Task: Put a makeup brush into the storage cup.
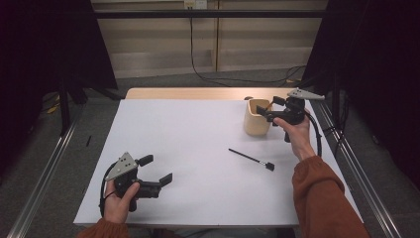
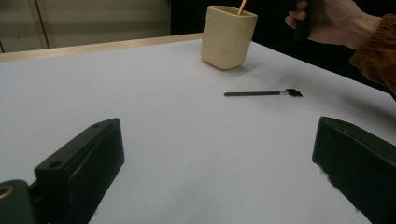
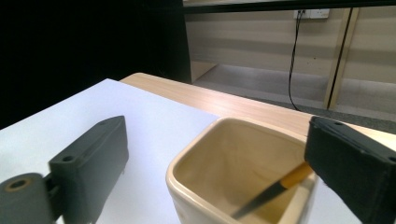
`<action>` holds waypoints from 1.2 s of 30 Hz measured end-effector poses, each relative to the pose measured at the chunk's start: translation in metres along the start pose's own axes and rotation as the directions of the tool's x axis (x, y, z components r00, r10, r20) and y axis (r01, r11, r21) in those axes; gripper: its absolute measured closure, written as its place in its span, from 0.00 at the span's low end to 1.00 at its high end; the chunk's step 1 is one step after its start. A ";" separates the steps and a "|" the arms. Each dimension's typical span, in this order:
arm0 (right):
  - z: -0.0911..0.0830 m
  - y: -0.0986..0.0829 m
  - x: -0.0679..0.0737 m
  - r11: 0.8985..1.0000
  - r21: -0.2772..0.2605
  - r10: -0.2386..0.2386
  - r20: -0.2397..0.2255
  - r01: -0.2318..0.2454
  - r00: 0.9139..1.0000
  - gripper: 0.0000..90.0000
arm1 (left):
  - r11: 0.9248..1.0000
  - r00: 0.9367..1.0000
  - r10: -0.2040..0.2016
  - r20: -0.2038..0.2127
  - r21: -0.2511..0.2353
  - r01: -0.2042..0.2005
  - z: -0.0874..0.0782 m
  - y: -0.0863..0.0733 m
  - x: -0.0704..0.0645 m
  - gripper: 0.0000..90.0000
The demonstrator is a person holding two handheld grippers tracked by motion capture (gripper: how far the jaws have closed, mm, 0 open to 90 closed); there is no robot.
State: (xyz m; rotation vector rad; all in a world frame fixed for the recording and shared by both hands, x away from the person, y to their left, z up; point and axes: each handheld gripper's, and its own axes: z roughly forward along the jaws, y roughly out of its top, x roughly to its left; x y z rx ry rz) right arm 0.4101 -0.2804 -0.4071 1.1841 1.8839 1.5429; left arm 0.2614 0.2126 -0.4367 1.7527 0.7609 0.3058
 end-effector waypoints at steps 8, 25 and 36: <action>-0.012 0.002 -0.001 1.000 -0.008 0.006 0.023 -0.006 1.000 0.03 | 1.000 1.000 0.004 -0.002 0.000 -0.004 0.000 0.000 0.000 0.02; -0.035 -0.010 0.010 1.000 0.001 0.007 0.001 -0.007 1.000 0.01 | 1.000 1.000 0.002 -0.007 -0.004 -0.002 0.000 0.000 0.000 0.02; -0.057 -0.022 0.021 1.000 -0.002 0.011 -0.005 -0.011 1.000 0.02 | 1.000 1.000 0.005 -0.003 -0.006 -0.005 0.000 0.001 0.000 0.02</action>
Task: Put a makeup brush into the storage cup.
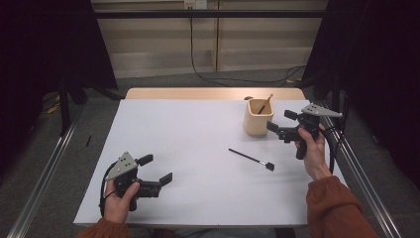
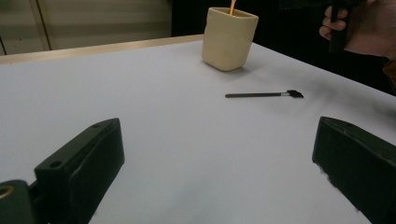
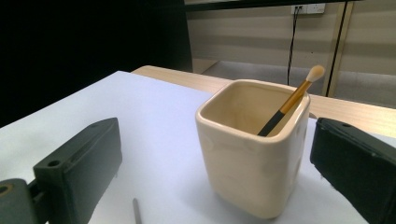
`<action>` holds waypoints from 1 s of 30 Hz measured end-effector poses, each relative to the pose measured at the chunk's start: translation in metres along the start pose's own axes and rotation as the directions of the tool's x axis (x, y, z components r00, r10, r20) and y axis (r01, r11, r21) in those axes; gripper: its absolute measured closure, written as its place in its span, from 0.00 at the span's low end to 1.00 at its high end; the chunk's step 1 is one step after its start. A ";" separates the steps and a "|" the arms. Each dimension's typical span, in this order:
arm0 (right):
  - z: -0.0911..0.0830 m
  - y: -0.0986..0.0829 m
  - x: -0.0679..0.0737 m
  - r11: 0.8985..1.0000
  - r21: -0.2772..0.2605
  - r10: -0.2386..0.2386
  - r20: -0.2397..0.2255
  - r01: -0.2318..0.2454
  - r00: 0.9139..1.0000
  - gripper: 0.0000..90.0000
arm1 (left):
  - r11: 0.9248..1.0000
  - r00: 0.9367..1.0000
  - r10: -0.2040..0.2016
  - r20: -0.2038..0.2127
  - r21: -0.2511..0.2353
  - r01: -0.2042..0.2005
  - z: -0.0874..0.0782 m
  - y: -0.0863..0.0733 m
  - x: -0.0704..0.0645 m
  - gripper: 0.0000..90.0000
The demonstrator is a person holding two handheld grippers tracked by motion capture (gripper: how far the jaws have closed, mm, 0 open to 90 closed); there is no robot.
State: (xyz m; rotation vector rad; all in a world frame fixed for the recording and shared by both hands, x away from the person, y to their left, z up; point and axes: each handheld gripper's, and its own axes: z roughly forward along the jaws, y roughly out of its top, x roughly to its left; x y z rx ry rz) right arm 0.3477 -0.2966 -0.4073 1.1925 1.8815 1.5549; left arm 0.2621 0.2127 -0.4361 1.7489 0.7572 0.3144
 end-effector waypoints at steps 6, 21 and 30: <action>-0.011 -0.002 0.009 1.000 0.002 -0.005 -0.013 0.005 1.000 0.02 | 1.000 1.000 0.003 -0.001 0.003 -0.003 -0.001 0.000 0.000 0.02; -0.048 -0.021 0.029 1.000 0.017 -0.015 -0.034 0.016 0.999 0.02 | 1.000 1.000 0.003 -0.004 -0.005 -0.003 -0.002 0.000 0.000 0.02; -0.059 -0.034 0.041 0.999 0.034 -0.022 -0.031 0.023 0.999 0.03 | 1.000 1.000 -0.009 -0.009 -0.019 0.009 -0.003 0.000 0.004 0.02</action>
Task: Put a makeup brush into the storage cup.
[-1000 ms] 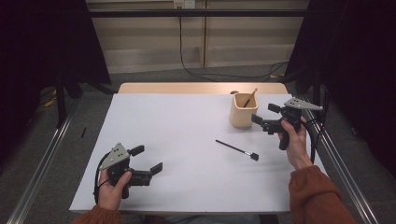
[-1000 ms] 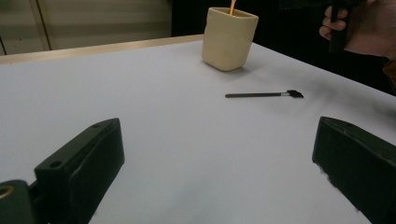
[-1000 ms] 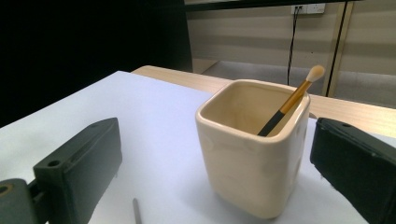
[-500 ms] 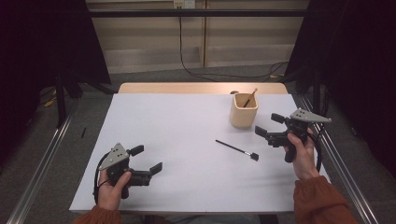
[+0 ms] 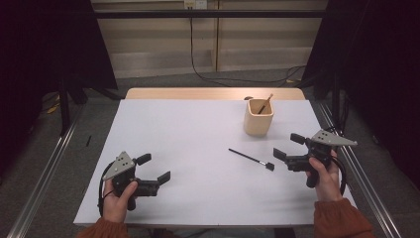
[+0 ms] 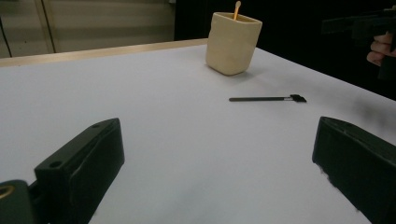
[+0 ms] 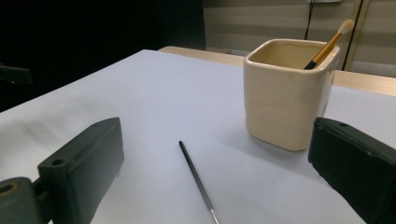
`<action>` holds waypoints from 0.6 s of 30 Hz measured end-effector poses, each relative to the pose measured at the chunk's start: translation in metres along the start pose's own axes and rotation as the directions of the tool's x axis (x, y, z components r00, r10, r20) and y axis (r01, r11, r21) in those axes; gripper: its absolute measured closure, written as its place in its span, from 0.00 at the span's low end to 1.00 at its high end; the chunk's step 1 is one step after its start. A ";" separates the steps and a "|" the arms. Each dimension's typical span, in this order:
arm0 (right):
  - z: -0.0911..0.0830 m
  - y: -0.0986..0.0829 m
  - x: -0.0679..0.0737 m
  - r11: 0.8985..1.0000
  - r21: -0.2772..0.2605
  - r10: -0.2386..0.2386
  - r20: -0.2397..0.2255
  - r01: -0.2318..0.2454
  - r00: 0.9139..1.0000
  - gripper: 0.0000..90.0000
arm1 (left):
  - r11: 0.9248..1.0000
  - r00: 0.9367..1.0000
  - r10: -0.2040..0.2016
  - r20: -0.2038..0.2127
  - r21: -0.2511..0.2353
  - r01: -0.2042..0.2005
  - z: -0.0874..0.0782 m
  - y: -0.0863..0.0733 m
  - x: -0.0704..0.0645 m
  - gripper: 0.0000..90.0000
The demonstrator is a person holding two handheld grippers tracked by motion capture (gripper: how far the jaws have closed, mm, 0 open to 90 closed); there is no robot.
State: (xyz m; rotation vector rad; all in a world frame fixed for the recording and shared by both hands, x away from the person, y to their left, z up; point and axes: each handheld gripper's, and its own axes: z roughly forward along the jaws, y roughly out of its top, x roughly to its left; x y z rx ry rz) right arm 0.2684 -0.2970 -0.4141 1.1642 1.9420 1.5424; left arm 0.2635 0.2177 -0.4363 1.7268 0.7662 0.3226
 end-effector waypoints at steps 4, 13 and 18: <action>-0.006 -0.005 0.004 1.000 0.004 0.005 0.021 -0.005 1.000 0.04 | 1.000 1.000 0.001 0.001 -0.005 -0.001 -0.002 0.000 -0.001 0.02; -0.028 -0.023 0.019 1.000 0.020 -0.009 0.010 0.008 1.000 0.03 | 1.000 1.000 0.012 -0.027 -0.025 -0.013 -0.003 0.001 -0.002 0.02; -0.040 -0.032 0.026 1.000 0.010 -0.018 0.010 0.018 1.000 0.03 | 0.999 0.999 0.024 -0.028 -0.022 -0.024 -0.007 0.000 -0.005 0.02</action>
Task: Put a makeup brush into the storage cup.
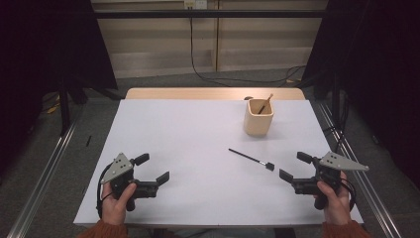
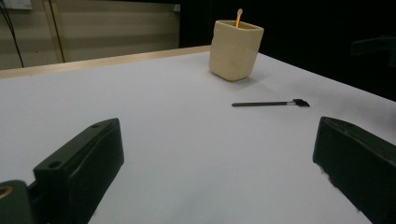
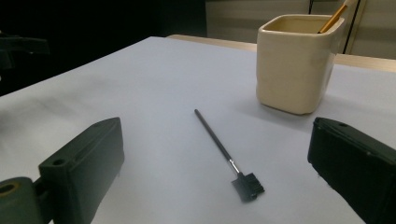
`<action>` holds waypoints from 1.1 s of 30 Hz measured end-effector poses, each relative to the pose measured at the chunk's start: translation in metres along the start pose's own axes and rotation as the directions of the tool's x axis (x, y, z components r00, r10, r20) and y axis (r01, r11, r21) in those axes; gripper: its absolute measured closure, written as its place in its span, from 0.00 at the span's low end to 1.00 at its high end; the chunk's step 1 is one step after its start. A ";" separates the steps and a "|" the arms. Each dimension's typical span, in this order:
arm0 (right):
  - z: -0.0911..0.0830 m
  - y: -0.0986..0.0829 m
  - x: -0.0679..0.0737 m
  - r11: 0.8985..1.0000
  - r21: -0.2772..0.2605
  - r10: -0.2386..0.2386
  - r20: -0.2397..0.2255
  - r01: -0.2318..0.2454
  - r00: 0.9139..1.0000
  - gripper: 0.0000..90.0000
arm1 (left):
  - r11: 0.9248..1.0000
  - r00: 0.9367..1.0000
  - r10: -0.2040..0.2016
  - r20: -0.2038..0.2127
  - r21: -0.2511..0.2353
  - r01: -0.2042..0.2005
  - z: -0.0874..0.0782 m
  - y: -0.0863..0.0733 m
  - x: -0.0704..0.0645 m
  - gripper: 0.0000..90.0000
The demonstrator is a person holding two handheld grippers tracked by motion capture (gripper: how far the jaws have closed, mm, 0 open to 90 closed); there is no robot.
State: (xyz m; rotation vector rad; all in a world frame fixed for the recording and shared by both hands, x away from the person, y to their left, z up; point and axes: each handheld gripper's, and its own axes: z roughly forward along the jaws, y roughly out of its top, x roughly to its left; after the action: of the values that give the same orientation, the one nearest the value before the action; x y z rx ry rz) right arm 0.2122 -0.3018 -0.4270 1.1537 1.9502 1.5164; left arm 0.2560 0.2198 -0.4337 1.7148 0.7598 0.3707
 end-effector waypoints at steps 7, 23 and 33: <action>-0.004 -0.011 -0.002 1.000 -0.009 0.023 0.003 -0.023 1.000 0.02 | 1.000 1.000 0.002 0.003 -0.007 -0.002 -0.004 0.000 -0.001 0.02; -0.001 -0.004 -0.005 1.000 0.004 0.020 -0.078 -0.019 0.997 0.02 | 1.000 1.000 0.004 -0.009 0.001 -0.004 -0.003 -0.003 0.003 0.02; 0.004 0.011 -0.014 1.000 -0.010 0.007 -0.080 -0.008 0.997 0.01 | 1.000 1.000 0.010 0.006 -0.003 -0.010 -0.001 -0.001 0.002 0.02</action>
State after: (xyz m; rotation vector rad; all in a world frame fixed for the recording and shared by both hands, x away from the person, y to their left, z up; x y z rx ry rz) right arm 0.2272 -0.3104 -0.4206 1.1127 1.9901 1.5973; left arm 0.2569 0.2215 -0.4346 1.7164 0.7467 0.3734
